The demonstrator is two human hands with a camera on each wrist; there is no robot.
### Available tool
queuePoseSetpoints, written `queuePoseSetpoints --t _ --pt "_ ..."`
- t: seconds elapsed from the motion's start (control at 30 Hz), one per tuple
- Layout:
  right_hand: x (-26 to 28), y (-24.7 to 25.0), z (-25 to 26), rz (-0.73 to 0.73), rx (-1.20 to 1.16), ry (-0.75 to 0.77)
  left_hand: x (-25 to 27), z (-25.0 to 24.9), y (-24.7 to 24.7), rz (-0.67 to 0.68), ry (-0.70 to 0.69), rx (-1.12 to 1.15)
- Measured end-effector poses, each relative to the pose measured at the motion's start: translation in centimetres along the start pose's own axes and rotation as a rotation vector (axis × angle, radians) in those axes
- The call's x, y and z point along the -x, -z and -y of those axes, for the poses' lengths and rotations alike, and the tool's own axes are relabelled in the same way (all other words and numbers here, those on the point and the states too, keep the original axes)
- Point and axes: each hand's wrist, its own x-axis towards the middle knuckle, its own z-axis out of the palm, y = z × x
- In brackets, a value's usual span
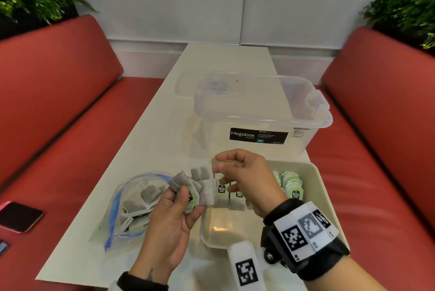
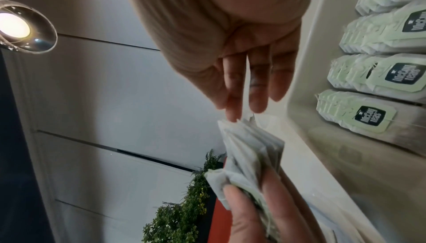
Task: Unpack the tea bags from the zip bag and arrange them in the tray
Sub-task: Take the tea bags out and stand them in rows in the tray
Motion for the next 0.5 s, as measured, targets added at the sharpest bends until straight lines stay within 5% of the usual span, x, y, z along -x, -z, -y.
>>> queuePoseSetpoints --t 0.23,0.4,0.5 --pt "0.2 0.0 -0.6 0.006 0.181 0.028 0.2 0.5 0.3 0.041 0.003 -0.031" --pt "0.4 0.2 -0.1 -0.1 -0.019 0.164 -0.1 0.5 1.0 -0.022 0.026 0.03" --pt "0.8 0.0 0.4 -0.028 -0.076 0.192 -0.2 0.4 1.2 -0.018 0.081 0.098"
